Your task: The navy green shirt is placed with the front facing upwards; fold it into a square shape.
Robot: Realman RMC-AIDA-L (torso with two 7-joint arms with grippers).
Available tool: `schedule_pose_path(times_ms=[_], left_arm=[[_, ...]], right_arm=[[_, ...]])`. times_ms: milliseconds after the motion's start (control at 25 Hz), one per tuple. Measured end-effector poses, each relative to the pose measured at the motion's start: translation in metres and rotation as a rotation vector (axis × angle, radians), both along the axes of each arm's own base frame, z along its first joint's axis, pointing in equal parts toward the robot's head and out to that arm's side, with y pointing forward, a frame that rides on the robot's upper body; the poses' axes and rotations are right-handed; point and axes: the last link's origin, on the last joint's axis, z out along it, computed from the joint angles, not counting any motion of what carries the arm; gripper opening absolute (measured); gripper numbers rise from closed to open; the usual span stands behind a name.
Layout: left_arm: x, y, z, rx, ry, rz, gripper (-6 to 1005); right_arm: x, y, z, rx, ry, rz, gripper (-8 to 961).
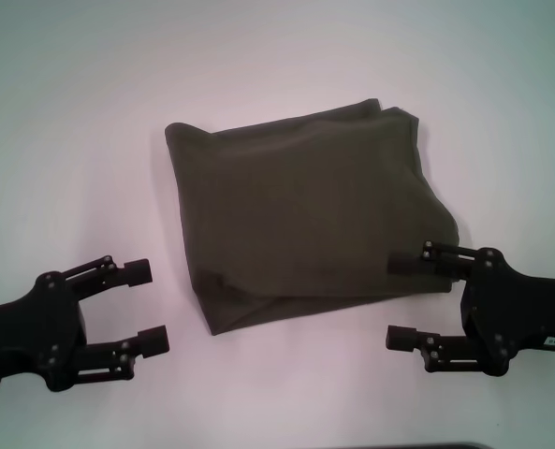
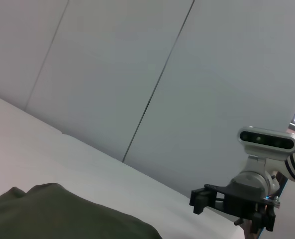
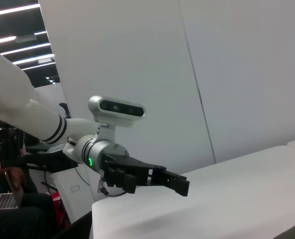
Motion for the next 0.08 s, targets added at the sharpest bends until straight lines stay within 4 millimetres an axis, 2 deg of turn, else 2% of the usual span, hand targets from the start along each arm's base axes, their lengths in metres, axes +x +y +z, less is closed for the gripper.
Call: schedule_pose_path(times_ms=[80], left_arm=[[-0.0003, 0.0006, 0.0012, 0.001, 0.002, -0.002, 908]], right_arm=[[0.0001, -0.0009, -0.0011, -0.005, 0.001, -0.003, 822]])
